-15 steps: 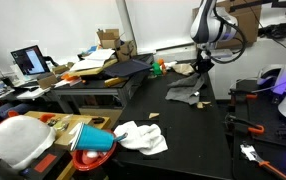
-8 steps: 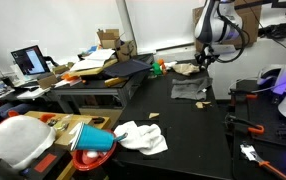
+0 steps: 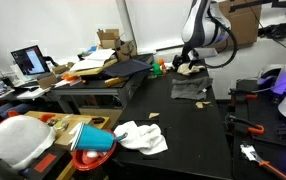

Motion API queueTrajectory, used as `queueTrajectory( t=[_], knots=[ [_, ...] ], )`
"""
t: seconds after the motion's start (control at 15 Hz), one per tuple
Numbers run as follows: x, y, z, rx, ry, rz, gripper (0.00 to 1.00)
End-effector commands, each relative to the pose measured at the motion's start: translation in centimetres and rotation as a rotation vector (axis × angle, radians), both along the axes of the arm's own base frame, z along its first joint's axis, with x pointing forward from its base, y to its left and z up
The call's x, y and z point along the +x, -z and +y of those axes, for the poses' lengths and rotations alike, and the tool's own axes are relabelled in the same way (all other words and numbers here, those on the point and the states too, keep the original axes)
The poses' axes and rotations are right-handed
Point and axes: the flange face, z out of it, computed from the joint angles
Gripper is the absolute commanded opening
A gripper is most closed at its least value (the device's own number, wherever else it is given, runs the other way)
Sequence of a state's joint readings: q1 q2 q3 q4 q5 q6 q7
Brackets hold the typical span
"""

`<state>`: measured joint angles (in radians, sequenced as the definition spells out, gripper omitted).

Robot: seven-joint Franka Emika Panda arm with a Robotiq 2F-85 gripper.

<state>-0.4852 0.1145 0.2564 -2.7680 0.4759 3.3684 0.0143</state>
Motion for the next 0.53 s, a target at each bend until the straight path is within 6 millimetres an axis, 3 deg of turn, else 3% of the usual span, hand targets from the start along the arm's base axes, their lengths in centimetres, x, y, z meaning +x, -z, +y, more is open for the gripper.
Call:
queueTrajectory(
  t=[0.0,0.13,0.47],
  knots=[
    [1.7,1.2,2.5,0.036,-0.082,0.064,0.75],
    [2.2,2.8,2.7,0.051,-0.091,0.115,0.67],
    [3.6,6.6,1.6,0.044,-0.062,0.223,0.28]
  ],
)
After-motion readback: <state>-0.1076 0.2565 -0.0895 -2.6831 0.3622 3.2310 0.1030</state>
